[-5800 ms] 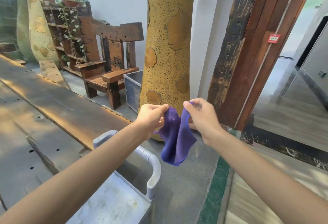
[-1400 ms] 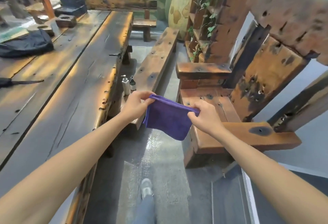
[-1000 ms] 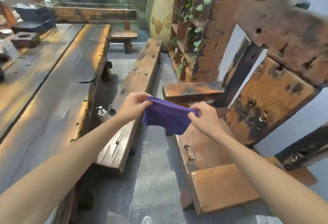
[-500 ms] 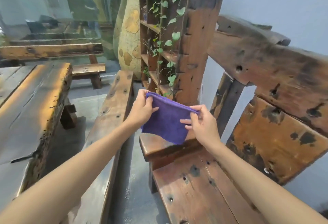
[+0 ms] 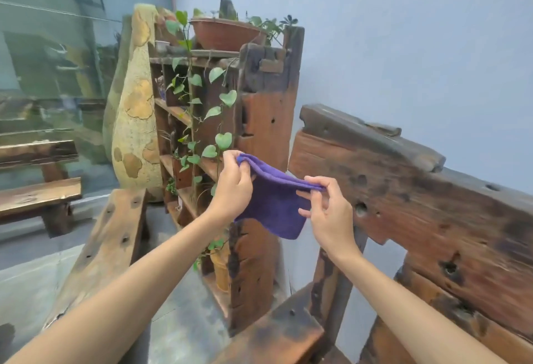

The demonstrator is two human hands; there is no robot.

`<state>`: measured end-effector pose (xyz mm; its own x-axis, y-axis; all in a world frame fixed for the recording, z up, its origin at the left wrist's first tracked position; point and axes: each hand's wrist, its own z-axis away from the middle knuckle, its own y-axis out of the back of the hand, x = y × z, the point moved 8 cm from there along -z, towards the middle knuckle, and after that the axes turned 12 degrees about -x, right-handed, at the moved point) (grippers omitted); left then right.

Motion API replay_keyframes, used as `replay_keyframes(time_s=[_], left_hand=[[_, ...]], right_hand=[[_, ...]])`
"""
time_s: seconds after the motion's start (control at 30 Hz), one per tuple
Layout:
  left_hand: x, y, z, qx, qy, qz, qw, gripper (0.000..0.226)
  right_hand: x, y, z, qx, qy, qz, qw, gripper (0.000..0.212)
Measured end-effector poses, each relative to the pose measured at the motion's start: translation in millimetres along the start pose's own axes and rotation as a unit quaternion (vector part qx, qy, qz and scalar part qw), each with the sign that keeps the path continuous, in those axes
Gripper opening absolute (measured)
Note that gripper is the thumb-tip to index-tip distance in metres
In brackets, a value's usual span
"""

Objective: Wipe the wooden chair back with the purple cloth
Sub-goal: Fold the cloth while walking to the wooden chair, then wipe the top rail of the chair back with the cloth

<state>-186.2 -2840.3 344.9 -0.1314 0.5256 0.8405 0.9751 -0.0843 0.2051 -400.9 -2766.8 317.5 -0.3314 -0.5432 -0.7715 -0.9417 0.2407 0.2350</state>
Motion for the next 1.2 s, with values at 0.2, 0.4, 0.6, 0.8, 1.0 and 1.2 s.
replay_keyframes(time_s=[0.2,0.4,0.6,0.8,1.0,1.2], left_hand=[[31.8,-39.8,-124.4,-0.05,-0.133,-0.056,0.988,0.013],[52.6,-75.4,-231.2,-0.102,-0.27,-0.068,0.955,0.016],[42.7,-115.8,-328.0,-0.147,-0.293,-0.058,0.943,0.018],[-1.4,-152.6,-396.4,-0.198,-0.187,-0.044,0.961,0.022],[-44.2,-191.9,-405.5,-0.396,-0.176,-0.131,0.892,0.038],[-36.9,-202.2,-394.5,-0.429,-0.266,-0.254,0.825,0.078]], right_hand=[[-8.7,33.0,-101.4,0.104,0.095,0.154,0.978,0.028],[-22.5,60.6,-187.9,0.179,0.145,0.332,0.915,0.023],[-5.0,77.8,-258.9,0.199,0.116,0.431,0.872,0.028],[43.9,74.9,-319.4,0.141,-0.091,0.497,0.851,0.041],[97.0,61.2,-357.5,-0.015,-0.268,0.568,0.778,0.051],[106.0,56.2,-361.7,-0.128,-0.259,0.535,0.794,0.058]])
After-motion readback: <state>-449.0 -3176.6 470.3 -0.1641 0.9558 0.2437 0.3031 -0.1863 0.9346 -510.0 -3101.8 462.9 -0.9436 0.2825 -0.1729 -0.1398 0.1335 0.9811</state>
